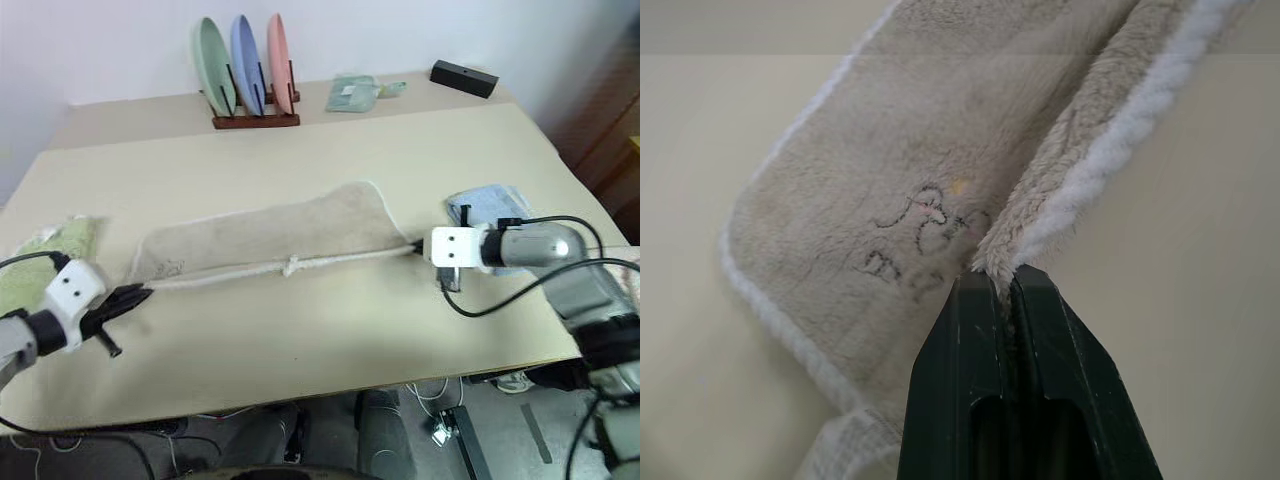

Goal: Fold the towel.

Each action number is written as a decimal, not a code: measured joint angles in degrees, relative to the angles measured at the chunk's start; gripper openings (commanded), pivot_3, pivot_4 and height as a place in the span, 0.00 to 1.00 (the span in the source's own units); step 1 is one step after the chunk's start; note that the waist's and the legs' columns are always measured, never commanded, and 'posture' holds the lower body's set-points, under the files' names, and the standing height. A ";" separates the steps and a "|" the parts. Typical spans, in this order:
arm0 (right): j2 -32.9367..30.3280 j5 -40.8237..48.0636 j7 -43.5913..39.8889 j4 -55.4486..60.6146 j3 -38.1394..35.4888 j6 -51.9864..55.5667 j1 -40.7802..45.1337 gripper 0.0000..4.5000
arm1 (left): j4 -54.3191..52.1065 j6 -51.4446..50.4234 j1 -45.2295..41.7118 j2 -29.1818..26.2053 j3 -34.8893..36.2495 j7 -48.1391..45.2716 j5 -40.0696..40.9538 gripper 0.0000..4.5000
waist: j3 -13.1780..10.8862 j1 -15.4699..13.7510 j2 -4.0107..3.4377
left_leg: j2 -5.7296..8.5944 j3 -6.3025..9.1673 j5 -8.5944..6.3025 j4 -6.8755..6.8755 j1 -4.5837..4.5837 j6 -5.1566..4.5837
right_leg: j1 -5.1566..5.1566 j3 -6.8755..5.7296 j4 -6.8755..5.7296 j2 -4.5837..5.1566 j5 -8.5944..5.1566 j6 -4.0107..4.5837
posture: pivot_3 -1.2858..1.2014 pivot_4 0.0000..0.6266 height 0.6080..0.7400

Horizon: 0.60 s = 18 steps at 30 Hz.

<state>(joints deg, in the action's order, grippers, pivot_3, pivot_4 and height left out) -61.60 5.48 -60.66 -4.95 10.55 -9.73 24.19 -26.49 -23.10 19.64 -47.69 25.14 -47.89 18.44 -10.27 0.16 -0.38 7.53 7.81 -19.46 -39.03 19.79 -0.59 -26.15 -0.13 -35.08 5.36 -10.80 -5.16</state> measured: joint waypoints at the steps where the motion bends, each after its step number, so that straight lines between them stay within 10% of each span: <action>1: -1.29 1.46 -1.31 2.40 -1.42 2.33 -1.17 0.01 | -1.24 -1.48 1.06 0.00 0.59 -0.57 1.13 0.00 | -0.02 -0.44 0.04 | -0.06 -0.01 -0.01 -0.01 -0.29 0.00 | 0.34 -0.02 0.03 -0.03 -0.18 -0.09 | 0.52 0.24 0.96; 8: -1.88 2.78 -3.56 6.68 -4.89 7.84 -1.96 0.01 | -3.13 -4.97 1.88 0.00 3.18 -1.09 3.74 0.00 | -0.02 -0.90 0.12 | -0.18 -0.04 -0.06 -0.02 -0.47 0.23 | 0.50 -0.08 0.12 -0.13 0.01 -0.11 | 0.52 0.24 0.96; 18: 12.65 -10.12 2.61 -15.80 1.53 -3.58 19.28 0.01 | 12.09 0.81 -14.65 -0.14 -3.13 3.40 -2.47 0.00 | -0.04 -0.69 0.18 | -0.28 -0.19 -0.01 -0.01 -0.37 0.50 | 0.23 -0.05 0.08 -0.27 0.06 -0.04 | 0.52 0.24 0.96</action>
<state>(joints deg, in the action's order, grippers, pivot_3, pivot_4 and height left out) -48.94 -4.64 -58.05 -20.75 12.08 -13.31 43.48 -14.40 -22.29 4.99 -47.82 22.01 -44.48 15.97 -10.31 -0.52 -0.20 7.25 7.62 -19.47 -39.04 19.42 -0.10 -25.92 -0.18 -35.00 5.09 -10.73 -5.20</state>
